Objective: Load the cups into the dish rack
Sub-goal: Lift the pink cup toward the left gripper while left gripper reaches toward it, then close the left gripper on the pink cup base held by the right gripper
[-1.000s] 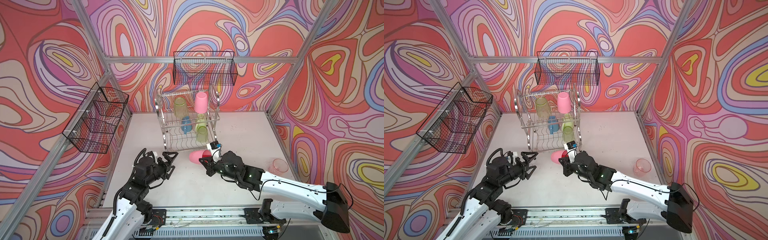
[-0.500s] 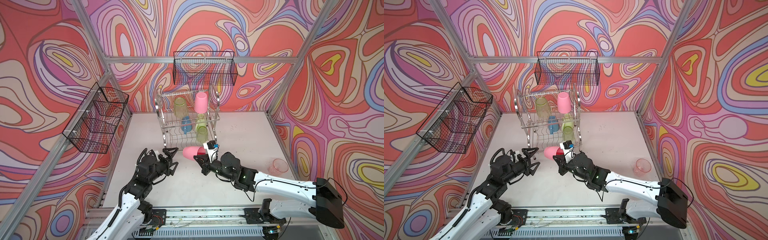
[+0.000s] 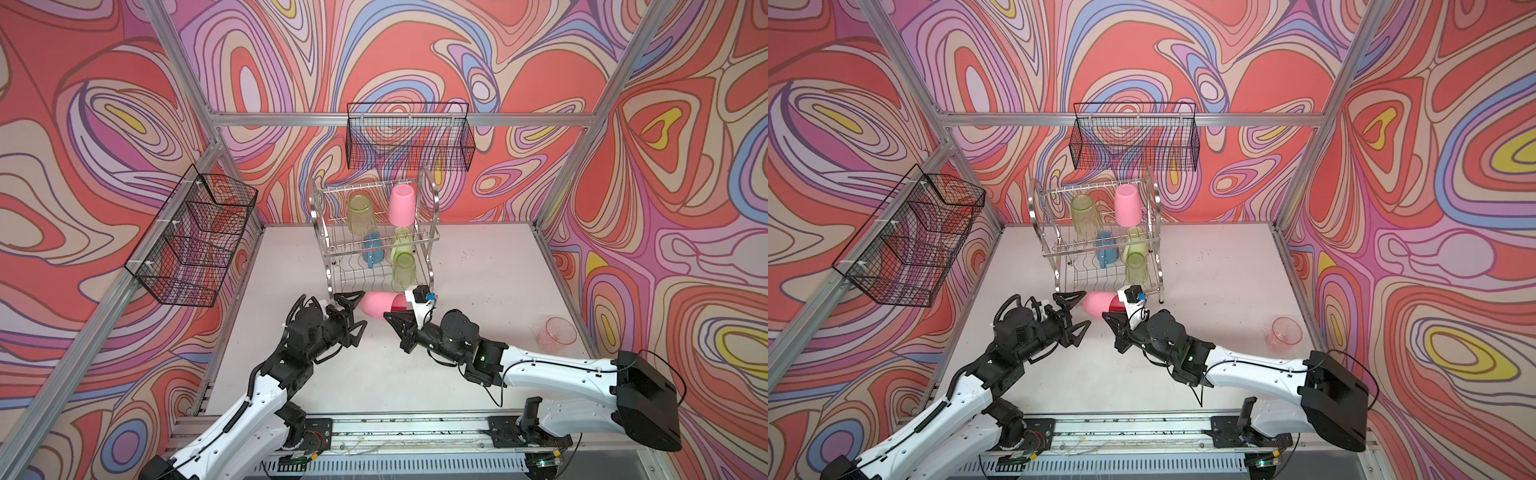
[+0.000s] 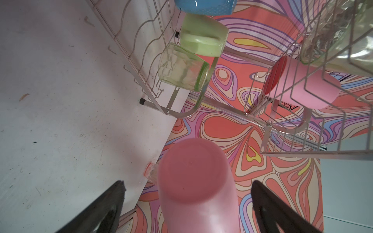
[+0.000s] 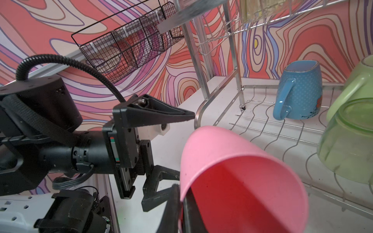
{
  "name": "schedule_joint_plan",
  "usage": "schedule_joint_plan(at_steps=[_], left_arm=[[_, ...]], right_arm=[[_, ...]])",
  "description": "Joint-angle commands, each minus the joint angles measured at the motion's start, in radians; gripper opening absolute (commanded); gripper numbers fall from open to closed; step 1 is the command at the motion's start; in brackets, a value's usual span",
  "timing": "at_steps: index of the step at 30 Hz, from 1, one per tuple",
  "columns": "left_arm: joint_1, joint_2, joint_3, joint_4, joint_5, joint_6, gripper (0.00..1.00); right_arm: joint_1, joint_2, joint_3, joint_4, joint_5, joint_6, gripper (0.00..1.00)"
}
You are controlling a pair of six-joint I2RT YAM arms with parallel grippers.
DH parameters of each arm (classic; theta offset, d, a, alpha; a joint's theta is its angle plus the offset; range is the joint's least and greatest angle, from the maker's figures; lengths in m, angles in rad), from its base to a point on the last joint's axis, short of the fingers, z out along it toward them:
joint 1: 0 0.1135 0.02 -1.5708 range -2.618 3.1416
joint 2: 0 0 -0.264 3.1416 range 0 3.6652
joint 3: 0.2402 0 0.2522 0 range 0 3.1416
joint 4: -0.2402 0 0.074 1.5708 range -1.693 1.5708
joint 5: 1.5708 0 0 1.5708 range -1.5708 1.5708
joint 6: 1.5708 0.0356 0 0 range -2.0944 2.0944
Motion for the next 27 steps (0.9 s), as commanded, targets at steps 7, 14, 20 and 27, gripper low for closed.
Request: schedule_joint_plan(at_steps=[7,14,20,27], left_arm=[[-0.101,0.037,0.013,0.108,-0.177,-0.062,0.99],[-0.147,0.094,0.04,0.144,-0.211,-0.067,0.98],[-0.165,0.124,0.052,0.172,-0.243,-0.07,0.96],[-0.172,0.158,0.063,0.215,-0.244,-0.069,0.93]], right_arm=[[0.009,0.03,-0.016,0.074,-0.03,-0.013,0.0],[0.01,0.048,-0.019,0.097,-0.046,-0.01,0.0],[0.012,0.055,-0.017,0.106,-0.068,-0.003,0.0],[0.012,0.055,-0.016,0.1,-0.074,0.003,0.0]])
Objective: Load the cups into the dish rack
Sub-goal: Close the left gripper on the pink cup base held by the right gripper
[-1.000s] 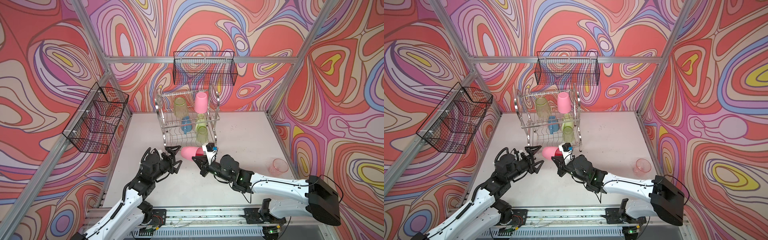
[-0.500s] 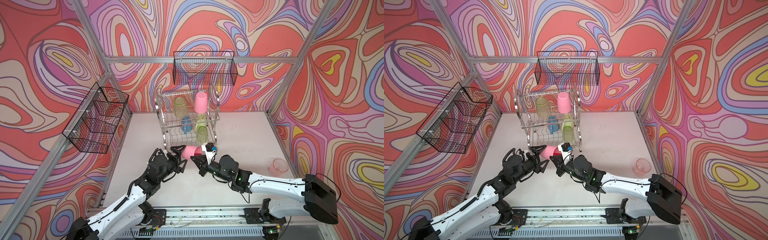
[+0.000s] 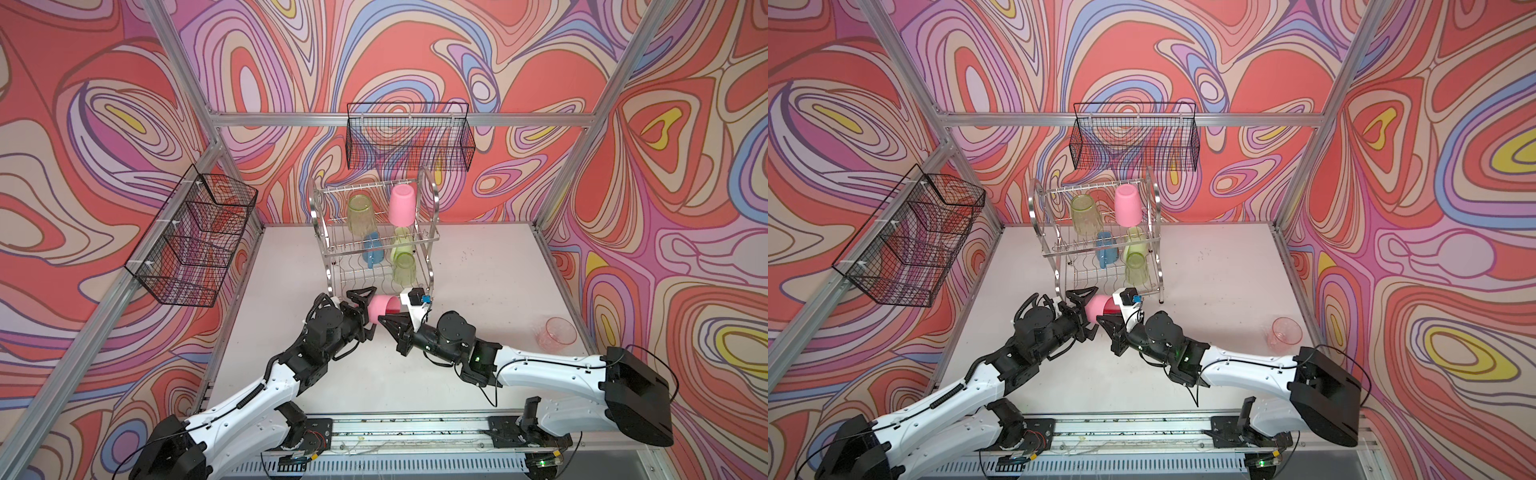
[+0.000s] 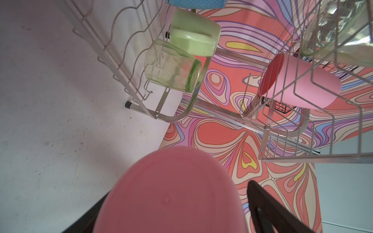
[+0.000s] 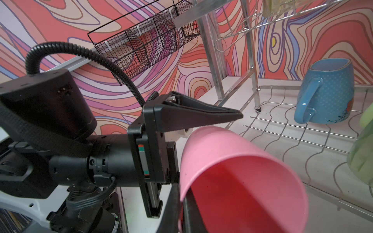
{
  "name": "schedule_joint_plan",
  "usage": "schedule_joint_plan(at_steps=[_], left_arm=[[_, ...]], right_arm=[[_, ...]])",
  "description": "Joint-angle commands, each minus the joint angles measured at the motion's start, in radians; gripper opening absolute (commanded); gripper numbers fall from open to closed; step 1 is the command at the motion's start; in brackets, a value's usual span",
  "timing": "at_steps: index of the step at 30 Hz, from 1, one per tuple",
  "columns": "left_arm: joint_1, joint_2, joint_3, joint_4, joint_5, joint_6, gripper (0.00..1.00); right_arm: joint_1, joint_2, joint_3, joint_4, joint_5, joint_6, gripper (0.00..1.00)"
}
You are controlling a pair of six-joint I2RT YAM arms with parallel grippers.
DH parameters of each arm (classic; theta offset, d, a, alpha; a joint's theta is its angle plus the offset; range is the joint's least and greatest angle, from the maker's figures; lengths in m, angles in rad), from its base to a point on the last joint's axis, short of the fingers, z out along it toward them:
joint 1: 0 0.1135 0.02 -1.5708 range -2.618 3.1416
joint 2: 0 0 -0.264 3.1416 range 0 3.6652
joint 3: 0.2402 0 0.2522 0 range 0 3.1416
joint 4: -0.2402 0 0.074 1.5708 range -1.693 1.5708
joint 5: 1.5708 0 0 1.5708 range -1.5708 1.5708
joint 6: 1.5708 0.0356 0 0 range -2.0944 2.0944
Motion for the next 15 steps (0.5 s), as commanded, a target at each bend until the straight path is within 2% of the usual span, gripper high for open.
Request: schedule_joint_plan(at_steps=[1,15], left_arm=[[-0.012,0.013,0.029,0.052,-0.02,-0.015,0.93],[-0.025,0.025,0.045,0.058,-0.041,-0.004,0.88]], right_arm=[[0.006,0.007,-0.009,0.024,-0.013,0.003,0.0],[0.007,0.014,-0.01,0.032,-0.019,0.012,0.0]])
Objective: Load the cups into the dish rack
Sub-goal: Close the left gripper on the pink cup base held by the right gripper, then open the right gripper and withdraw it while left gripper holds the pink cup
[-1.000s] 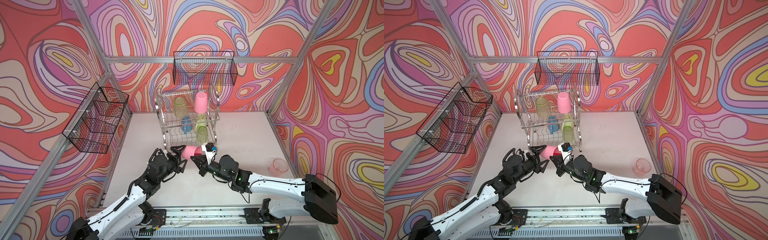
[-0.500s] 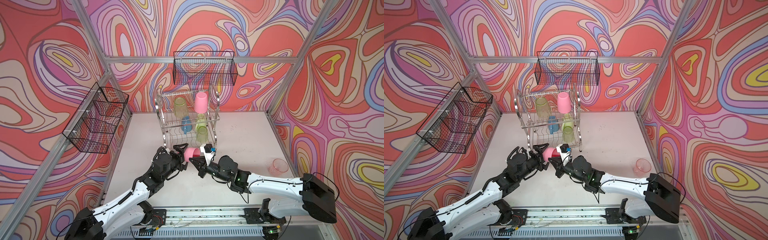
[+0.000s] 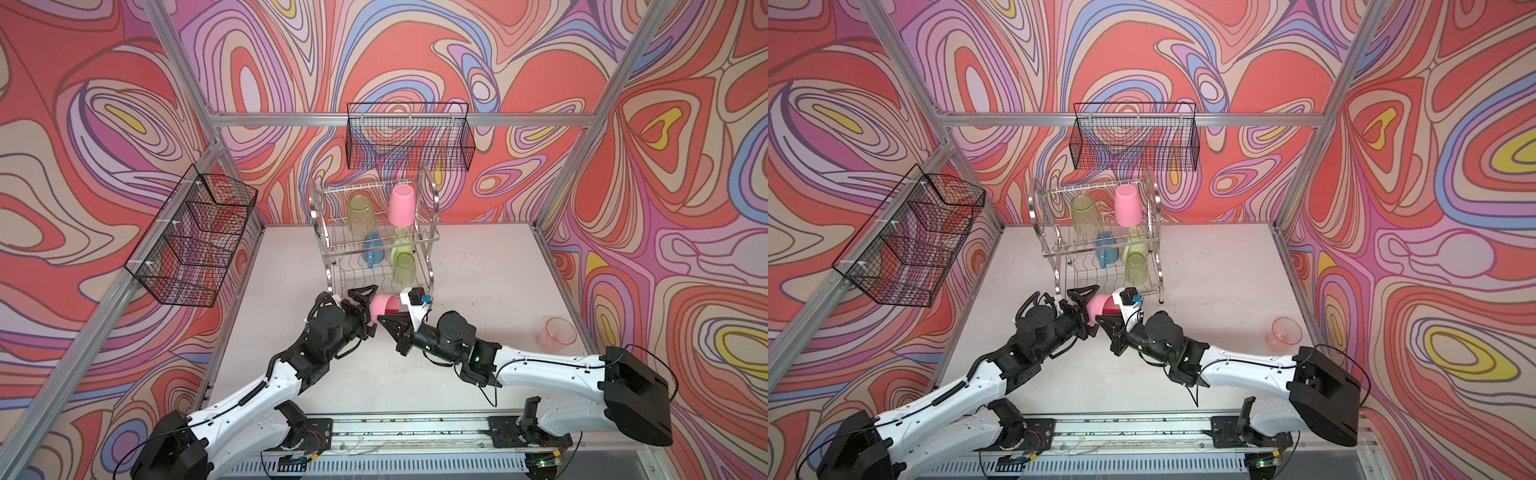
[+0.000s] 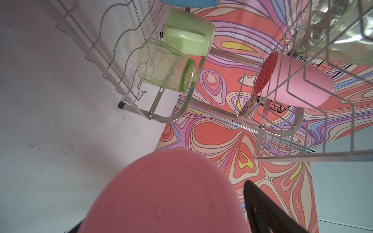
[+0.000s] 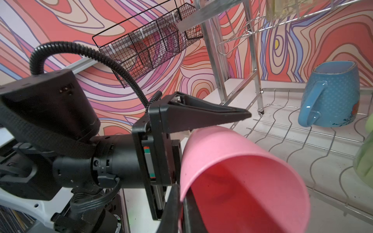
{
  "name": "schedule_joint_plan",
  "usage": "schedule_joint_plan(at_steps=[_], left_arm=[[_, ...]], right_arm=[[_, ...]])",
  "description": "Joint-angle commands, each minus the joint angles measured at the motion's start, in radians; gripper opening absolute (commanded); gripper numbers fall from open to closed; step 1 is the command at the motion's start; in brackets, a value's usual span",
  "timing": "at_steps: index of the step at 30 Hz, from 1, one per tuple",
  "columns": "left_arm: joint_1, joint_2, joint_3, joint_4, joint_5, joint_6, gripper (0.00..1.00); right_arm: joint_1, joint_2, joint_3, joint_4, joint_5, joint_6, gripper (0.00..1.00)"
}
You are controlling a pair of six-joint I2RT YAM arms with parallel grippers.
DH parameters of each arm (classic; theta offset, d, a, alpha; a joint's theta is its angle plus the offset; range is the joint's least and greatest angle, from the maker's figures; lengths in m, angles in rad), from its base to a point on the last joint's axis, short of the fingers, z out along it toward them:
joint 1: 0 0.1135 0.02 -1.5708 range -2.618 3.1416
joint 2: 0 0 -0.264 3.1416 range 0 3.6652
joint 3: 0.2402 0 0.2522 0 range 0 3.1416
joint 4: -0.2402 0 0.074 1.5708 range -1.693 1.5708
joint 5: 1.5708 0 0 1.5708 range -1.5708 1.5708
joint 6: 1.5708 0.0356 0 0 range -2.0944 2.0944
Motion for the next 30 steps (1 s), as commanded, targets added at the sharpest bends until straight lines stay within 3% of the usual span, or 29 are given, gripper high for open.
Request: schedule_joint_plan(at_steps=[1,7,17,21,28,30], left_arm=[[-0.014,0.011,0.03,0.037,-0.019,-0.001,0.88],[-0.02,0.027,0.029,0.054,-0.024,0.0,0.86],[-0.024,-0.025,0.038,-0.009,-0.084,0.06,0.64],[-0.025,-0.058,0.047,-0.056,-0.107,0.125,0.62],[-0.025,-0.064,0.132,-0.15,-0.133,0.304,0.62],[-0.025,-0.049,0.142,-0.16,-0.136,0.354,0.62]], right_arm=[[0.006,0.01,-0.011,0.013,-0.01,0.009,0.0],[0.007,0.011,-0.019,0.025,-0.017,0.019,0.0],[0.008,-0.011,-0.034,0.013,0.001,0.03,0.0],[0.006,-0.02,-0.034,-0.005,0.017,0.04,0.0],[0.007,-0.062,-0.048,-0.041,0.047,0.036,0.42],[0.007,-0.088,-0.059,-0.053,0.057,0.034,0.5]])
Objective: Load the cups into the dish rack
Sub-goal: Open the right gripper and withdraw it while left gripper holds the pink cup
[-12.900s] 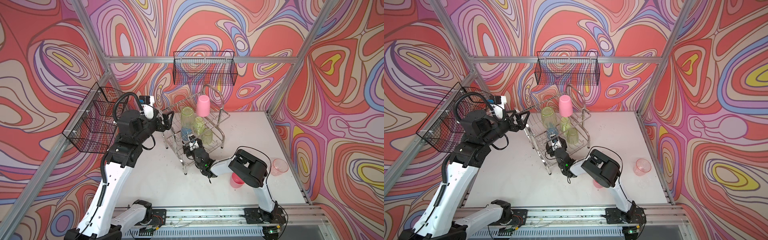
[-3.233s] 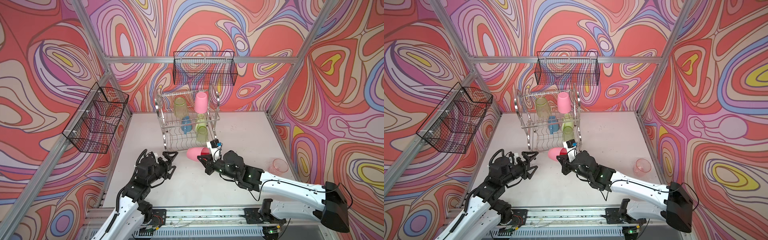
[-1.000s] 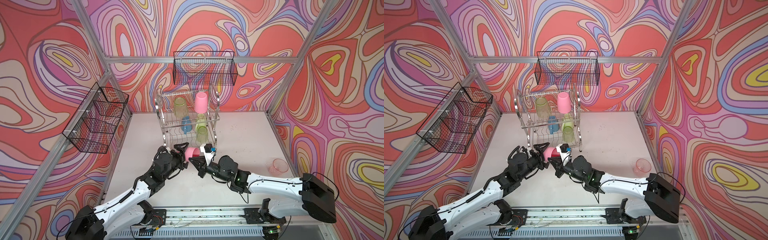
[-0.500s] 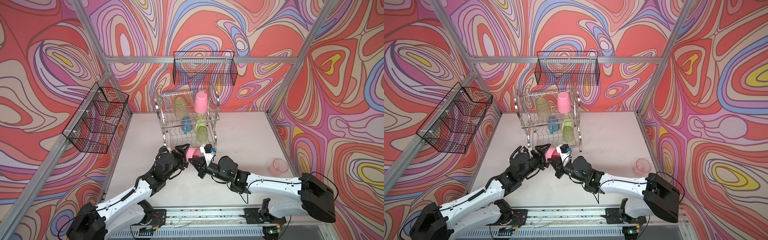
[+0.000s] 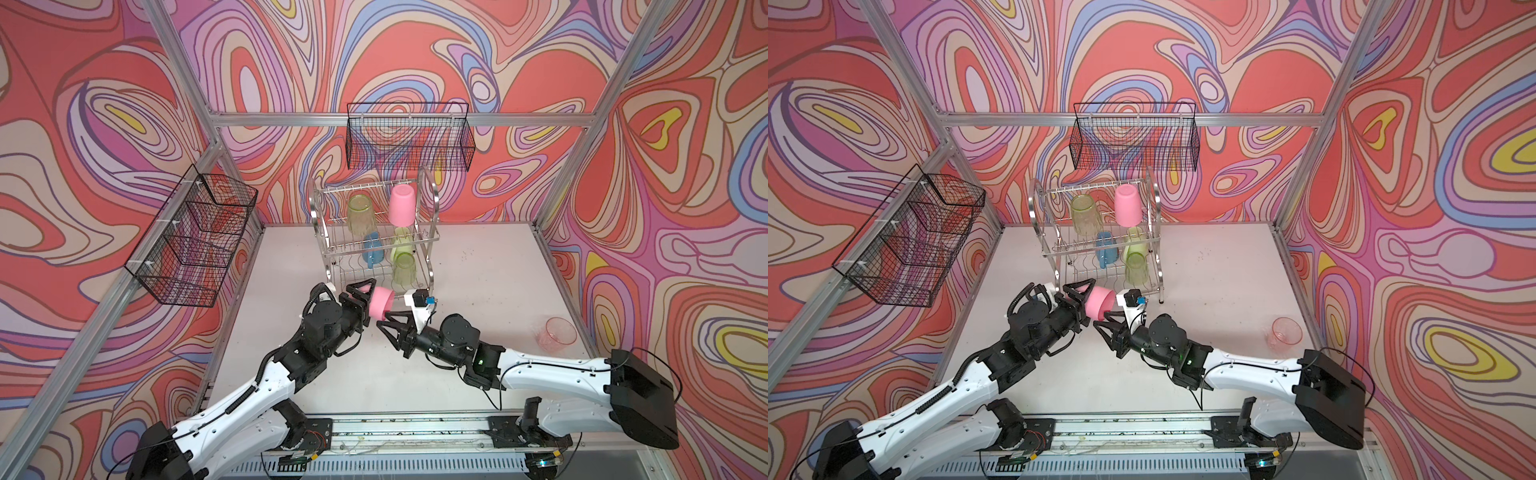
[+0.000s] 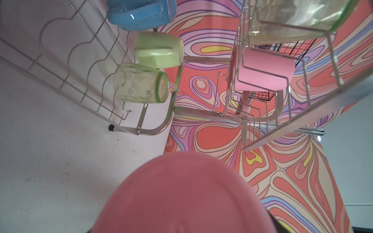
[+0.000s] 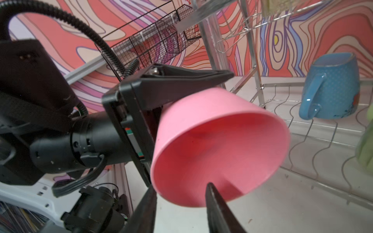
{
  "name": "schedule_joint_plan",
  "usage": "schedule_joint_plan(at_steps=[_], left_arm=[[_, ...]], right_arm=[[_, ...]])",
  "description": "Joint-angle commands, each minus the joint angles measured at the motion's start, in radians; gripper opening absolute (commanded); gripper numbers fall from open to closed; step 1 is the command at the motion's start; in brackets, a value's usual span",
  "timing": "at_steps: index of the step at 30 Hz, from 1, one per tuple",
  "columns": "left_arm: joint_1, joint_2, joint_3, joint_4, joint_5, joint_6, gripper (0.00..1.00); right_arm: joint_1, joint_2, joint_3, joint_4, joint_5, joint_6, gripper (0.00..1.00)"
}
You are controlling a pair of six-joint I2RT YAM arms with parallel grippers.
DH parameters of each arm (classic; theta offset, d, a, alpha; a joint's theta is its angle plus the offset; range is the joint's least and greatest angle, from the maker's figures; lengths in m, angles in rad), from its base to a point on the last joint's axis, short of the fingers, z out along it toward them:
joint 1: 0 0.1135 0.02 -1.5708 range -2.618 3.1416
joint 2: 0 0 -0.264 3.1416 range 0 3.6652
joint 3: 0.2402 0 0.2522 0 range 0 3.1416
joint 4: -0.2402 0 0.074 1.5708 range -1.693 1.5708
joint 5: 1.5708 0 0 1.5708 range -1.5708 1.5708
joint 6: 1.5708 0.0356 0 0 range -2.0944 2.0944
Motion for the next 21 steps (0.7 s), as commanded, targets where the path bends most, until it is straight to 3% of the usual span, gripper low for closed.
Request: schedule_joint_plan(at_steps=[1,10,17,21], left_arm=[[-0.001,0.014,0.033,-0.034,-0.029,0.135,0.62],[0.0,0.053,0.036,-0.048,-0.069,0.386,0.61],[-0.001,0.14,0.052,0.045,-0.018,0.75,0.61],[-0.002,0.19,0.056,0.082,0.014,0.896,0.61]], right_arm=[[-0.001,-0.054,-0.029,-0.057,0.041,-0.005,0.53],[-0.003,-0.304,-0.095,-0.276,0.169,-0.038,0.58],[-0.003,-0.45,-0.115,-0.431,0.288,-0.059,0.57],[-0.004,-0.514,-0.119,-0.474,0.337,-0.089,0.57]])
